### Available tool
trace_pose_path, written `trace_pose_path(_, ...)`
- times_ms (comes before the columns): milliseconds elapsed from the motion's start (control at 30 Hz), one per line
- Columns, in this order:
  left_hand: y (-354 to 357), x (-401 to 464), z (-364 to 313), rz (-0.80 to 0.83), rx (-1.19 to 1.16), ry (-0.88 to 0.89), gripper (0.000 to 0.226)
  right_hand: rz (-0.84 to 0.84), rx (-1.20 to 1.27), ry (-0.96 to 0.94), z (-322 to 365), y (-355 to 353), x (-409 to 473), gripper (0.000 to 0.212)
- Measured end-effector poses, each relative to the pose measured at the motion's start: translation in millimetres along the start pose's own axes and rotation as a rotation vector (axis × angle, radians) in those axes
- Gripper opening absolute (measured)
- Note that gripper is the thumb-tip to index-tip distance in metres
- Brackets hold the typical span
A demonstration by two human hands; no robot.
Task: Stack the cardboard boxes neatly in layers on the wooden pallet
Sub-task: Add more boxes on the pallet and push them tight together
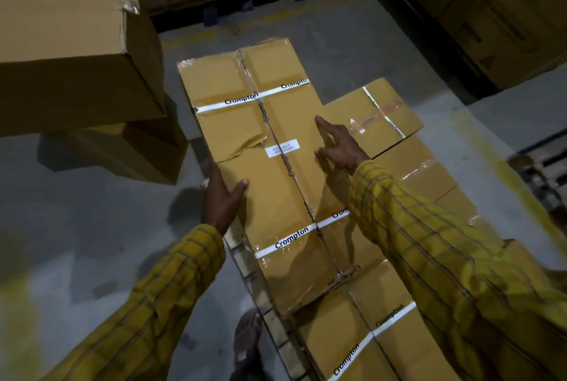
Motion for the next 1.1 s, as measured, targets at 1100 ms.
trace_pose_path(1100, 16.5, -17.6, 70.7, 0.141, -0.075, -0.229, 0.094, 0.182, -0.250, -0.077, -76.1, 50.2, -0.4, 0.087)
Point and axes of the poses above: each hand's wrist, its own x-axis towards the middle knuckle, its own y-axis out of the palm, z = x × y, the point moved 5 cm from there along x, towards the middle knuckle, and after that the axes turned 13 degrees about -x, right-handed, at the moved point
